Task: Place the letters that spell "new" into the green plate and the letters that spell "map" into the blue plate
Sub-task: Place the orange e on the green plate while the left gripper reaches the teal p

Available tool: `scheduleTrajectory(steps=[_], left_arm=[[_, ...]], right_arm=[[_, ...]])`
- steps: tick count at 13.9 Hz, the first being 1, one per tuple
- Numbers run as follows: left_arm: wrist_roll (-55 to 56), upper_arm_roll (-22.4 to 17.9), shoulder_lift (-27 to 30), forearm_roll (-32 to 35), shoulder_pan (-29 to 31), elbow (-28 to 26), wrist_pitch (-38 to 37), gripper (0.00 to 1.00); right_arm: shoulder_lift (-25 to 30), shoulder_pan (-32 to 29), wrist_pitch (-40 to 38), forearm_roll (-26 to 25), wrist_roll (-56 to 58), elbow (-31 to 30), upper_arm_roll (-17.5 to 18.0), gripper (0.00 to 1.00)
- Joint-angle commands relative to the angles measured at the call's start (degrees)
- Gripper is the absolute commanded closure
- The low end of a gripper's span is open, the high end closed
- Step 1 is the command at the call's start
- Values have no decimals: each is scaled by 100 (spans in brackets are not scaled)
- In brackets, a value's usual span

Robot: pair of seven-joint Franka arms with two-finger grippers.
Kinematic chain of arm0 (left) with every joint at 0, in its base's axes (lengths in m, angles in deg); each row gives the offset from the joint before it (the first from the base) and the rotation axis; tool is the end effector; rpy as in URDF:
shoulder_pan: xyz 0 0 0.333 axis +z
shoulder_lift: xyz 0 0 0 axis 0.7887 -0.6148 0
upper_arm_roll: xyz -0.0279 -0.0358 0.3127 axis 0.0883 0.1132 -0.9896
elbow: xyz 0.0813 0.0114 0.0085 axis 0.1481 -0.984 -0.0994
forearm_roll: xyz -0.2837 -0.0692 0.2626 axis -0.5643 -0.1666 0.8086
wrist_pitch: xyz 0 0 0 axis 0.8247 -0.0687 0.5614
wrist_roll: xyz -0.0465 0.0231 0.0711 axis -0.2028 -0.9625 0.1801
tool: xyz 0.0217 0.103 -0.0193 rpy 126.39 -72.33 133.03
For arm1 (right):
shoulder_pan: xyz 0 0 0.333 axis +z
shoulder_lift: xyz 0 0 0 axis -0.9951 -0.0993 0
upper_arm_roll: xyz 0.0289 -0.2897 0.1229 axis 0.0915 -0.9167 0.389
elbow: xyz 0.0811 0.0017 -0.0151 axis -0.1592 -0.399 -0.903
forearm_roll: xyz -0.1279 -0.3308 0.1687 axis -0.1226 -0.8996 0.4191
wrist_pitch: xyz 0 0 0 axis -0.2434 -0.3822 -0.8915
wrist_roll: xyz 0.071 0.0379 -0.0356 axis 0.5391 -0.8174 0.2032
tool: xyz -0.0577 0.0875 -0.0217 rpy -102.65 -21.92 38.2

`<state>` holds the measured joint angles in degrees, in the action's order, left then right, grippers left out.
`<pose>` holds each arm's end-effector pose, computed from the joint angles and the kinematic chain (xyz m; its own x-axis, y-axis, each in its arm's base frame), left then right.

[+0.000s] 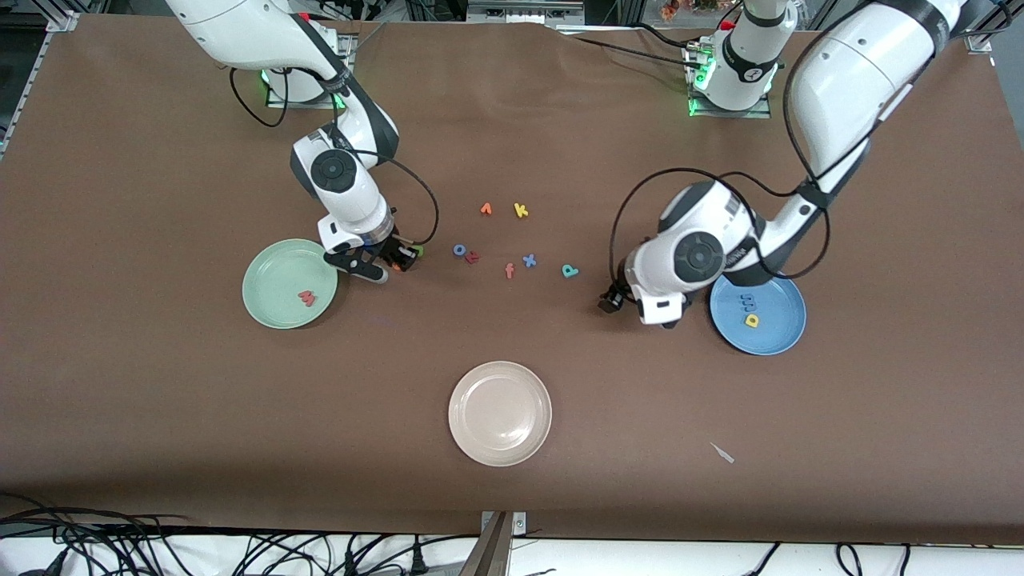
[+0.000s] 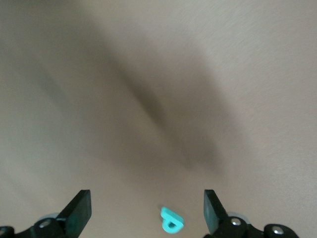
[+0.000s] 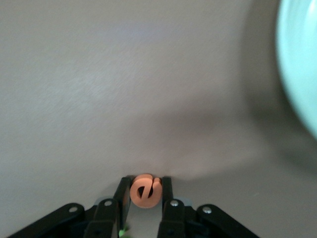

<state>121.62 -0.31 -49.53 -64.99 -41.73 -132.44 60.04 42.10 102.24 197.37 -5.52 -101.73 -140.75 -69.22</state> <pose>0.5594 -0.3081 0.2282 0.4320 0.8737 -0.2237 0.8727 -0.4676 -0.1407 0.4833 0.2597 0.1797 0.9436 -0.3277 0.0479 -0.3259 -0.9445 -0.0427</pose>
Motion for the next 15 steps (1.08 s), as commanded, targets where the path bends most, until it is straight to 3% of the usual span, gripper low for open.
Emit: scheduleTrajectory(steps=[1,5,8,10,12,13,15], left_arm=[[1940,-34,260,482,-311,-217,208,0],[4430,-87,111,984,-681,-191,226,0],[5372,-254,-29,1344,-1023,-174,287,0],[5471,-263,-170,1459,-1077,-182,550,0],[5498,-289,-215,1468,-1138,-174,717,0],[5498,-298,-223,1468,-1147,-174,805,0],[5498,-307,-267,1477,-1147,-174,964,0]], right_arm=[[434,16,-743,-95,686,120,-292,76],[699,7,-2148,-59,2040,708,-820,76],[682,-28,-1847,19,2640,483,-1225,70],[681,-28,-1144,20,2632,44,-1234,57],[699,-28,-1062,20,2606,6,-1234,32],[716,-28,-1071,20,2579,15,-1226,25],[778,-19,-1097,20,2309,42,-1156,22]])
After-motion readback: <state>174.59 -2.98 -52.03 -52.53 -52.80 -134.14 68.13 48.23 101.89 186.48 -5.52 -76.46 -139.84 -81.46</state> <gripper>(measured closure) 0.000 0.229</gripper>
